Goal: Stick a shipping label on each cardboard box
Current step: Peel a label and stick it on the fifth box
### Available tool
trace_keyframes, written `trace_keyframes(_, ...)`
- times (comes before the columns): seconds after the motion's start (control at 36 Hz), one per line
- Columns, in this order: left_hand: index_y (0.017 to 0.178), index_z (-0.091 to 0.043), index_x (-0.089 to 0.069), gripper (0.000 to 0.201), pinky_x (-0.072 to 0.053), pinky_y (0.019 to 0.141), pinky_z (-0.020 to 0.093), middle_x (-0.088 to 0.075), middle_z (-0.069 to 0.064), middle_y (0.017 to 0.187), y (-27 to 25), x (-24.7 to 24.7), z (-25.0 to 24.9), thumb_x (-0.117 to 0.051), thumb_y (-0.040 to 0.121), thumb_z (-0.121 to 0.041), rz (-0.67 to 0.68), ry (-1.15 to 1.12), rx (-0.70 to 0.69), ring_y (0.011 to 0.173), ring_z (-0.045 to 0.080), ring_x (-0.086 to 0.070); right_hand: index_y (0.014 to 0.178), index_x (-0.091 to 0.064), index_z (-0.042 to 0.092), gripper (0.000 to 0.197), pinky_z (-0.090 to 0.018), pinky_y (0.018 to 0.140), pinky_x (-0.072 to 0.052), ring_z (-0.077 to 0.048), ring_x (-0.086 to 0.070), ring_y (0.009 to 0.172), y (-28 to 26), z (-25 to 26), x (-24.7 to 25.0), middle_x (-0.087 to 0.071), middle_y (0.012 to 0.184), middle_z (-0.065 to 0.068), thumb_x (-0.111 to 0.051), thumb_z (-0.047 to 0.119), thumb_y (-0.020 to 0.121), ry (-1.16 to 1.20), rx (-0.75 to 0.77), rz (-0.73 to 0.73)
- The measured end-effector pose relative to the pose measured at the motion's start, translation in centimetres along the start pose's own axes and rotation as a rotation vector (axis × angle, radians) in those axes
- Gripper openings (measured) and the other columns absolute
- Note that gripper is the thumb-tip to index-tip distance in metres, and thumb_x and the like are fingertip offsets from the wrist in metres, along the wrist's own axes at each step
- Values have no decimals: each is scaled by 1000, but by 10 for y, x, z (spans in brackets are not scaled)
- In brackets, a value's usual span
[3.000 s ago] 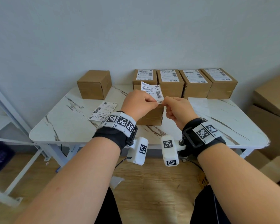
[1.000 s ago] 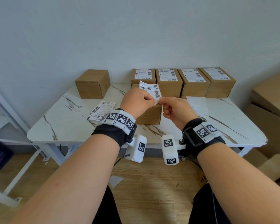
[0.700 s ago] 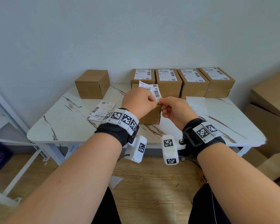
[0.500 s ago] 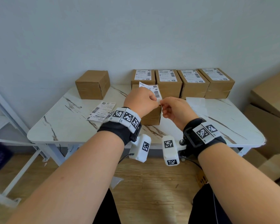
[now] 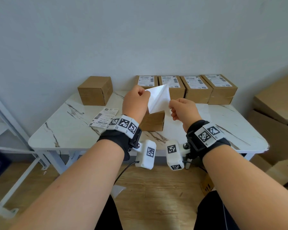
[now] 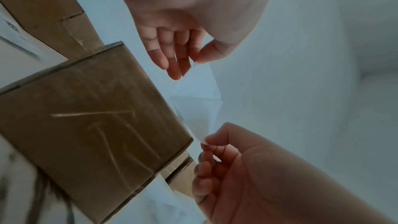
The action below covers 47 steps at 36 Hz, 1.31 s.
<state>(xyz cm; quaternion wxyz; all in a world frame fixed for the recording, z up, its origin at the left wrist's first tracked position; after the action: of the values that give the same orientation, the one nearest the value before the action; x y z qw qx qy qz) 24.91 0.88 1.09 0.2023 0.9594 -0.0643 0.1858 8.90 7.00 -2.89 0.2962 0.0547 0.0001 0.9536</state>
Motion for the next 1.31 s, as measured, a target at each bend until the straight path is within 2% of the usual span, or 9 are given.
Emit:
trace_keyframes(0.11,71,-22,-38,24,-31,53,29,-40,-6,64,3,7,-2,-42,94,-17,-98,-41,9,57,11,-36,78,-57,9,5,-27,57,-49,-17,-49,59,3,3,10,-50,69,-6,-55,8,83,-37,31,-71)
trace_keyframes(0.22,86,-13,-44,10,-34,55,30,-41,-5,65,4,13,-3,-40,95,-15,-171,-25,-19,55,11,-38,76,-57,7,8,-30,60,-53,-19,-51,59,5,3,21,-51,67,-5,-54,8,84,-39,19,-147)
trace_keyframes(0.39,94,-16,-47,9,-53,66,40,-50,-6,70,7,18,0,-39,95,-13,-261,-4,34,67,21,-53,70,-55,9,14,-40,77,-60,-18,-55,56,9,-6,38,-54,63,-4,-52,9,84,-3,-72,-231)
trace_keyframes(0.61,99,-16,-40,8,-39,57,27,-55,-1,78,6,29,-5,-35,98,-10,-412,32,6,59,13,-49,83,-58,3,15,-39,82,-59,-19,-59,60,14,-16,62,-59,71,-10,-47,13,85,6,-211,-341)
trace_keyframes(0.78,110,-16,-49,20,-42,61,28,-59,-3,93,8,32,-5,-31,101,-14,-471,48,-28,79,20,-57,105,-58,1,21,-39,80,-60,-20,-61,59,16,-26,74,-57,74,-11,-47,13,93,108,-335,-383)
trace_keyframes(0.92,113,-14,-48,21,-34,54,20,-54,-9,88,7,32,-7,-30,102,-16,-500,61,-48,74,15,-52,109,-58,-1,23,-37,78,-60,-21,-64,61,16,-31,74,-58,73,-12,-50,14,93,177,-405,-411)
trace_keyframes(1.11,119,-13,-49,22,-40,66,27,-52,-9,89,4,25,-14,-36,102,-19,-446,74,-94,78,15,-51,104,-57,4,16,-30,65,-53,-19,-55,59,22,-34,64,-54,70,-8,-58,10,90,51,-320,-363)
trace_keyframes(1.19,115,-13,-54,22,-38,67,25,-51,-10,86,2,23,-16,-38,102,-22,-431,122,-107,78,13,-49,110,-59,4,22,-39,79,-54,-26,-57,77,24,-25,62,-61,84,-12,-52,6,89,-65,-223,-403)
trace_keyframes(1.31,106,-15,-57,19,-36,66,25,-58,-8,94,2,25,-19,-41,101,-23,-433,161,-137,83,11,-51,83,-60,14,16,-35,70,-49,-22,-53,75,22,-8,55,-58,78,-4,-47,8,89,-65,-80,-409)
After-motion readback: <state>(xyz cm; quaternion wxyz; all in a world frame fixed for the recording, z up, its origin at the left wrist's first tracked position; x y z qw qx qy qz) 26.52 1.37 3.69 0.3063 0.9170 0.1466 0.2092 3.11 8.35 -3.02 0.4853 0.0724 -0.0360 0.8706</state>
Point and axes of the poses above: each hand's wrist, its own y-axis towards the middle knuckle, its own x-axis out of the back of the hand, z = x × y, the point moved 5 cm from there along y, towards the middle knuckle
